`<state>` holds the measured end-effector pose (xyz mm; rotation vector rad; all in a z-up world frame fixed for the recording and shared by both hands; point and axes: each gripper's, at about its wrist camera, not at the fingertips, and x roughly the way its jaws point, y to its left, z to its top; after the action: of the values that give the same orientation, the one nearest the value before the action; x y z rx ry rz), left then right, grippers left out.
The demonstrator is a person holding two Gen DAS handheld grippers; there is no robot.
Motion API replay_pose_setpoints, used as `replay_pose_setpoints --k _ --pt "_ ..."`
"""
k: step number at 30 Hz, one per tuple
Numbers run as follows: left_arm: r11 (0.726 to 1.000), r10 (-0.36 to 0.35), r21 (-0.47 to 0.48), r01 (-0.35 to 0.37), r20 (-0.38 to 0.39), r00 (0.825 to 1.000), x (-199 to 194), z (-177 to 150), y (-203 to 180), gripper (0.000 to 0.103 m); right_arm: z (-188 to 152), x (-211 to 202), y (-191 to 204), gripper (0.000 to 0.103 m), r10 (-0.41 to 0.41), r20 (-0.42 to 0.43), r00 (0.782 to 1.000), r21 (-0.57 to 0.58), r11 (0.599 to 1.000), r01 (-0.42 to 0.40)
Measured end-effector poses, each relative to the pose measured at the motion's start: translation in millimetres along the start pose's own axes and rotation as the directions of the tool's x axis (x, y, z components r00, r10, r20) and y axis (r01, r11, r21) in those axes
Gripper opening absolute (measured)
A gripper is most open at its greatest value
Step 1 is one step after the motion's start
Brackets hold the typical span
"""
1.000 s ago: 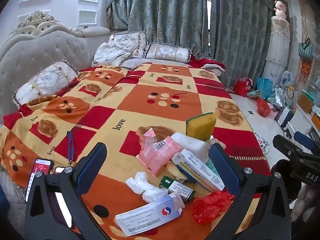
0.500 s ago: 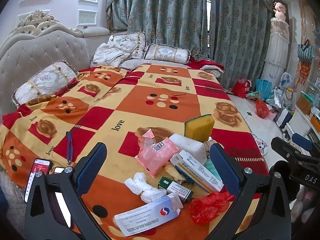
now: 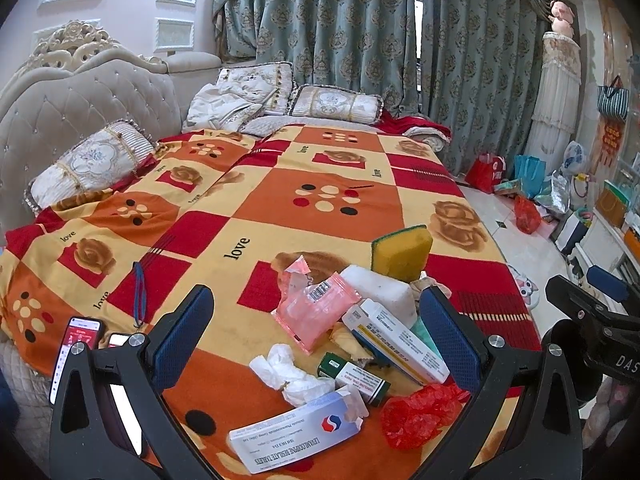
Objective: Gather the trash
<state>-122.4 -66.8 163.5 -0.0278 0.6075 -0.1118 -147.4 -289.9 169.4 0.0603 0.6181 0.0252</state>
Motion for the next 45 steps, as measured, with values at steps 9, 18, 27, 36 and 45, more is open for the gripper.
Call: replay_pose_setpoints --k 9,18,27,36,45 --pt "1.0 0.011 -0.007 -0.011 0.001 1.0 1.8 0.4 4.7 0.102 -1.2 0.3 2.5 0.103 0.016 -0.031 0.999 -0.007 1.0 -0.016" --pt "1.0 0.015 -0.013 -0.016 -0.015 1.0 7.6 -1.4 7.7 0.102 -4.4 5.3 0.5 0.103 0.007 -0.051 0.999 -0.035 0.999 -0.009" --pt "1.0 0.025 -0.018 -0.026 -0.026 0.999 11.5 -3.5 9.4 0.102 -7.1 8.2 -1.1 0.103 0.037 -0.068 0.997 -0.006 0.999 -0.037" --pt "0.999 0.036 -0.021 -0.036 -0.035 0.999 15.1 -6.3 13.5 0.102 -11.3 14.1 0.5 0.103 0.049 -0.075 0.996 -0.011 0.999 -0.05" --pt "0.999 0.048 -0.024 -0.049 -0.044 0.998 17.2 -9.1 18.2 0.102 -14.8 17.9 1.0 0.103 0.066 -0.087 0.994 -0.005 0.998 -0.067"
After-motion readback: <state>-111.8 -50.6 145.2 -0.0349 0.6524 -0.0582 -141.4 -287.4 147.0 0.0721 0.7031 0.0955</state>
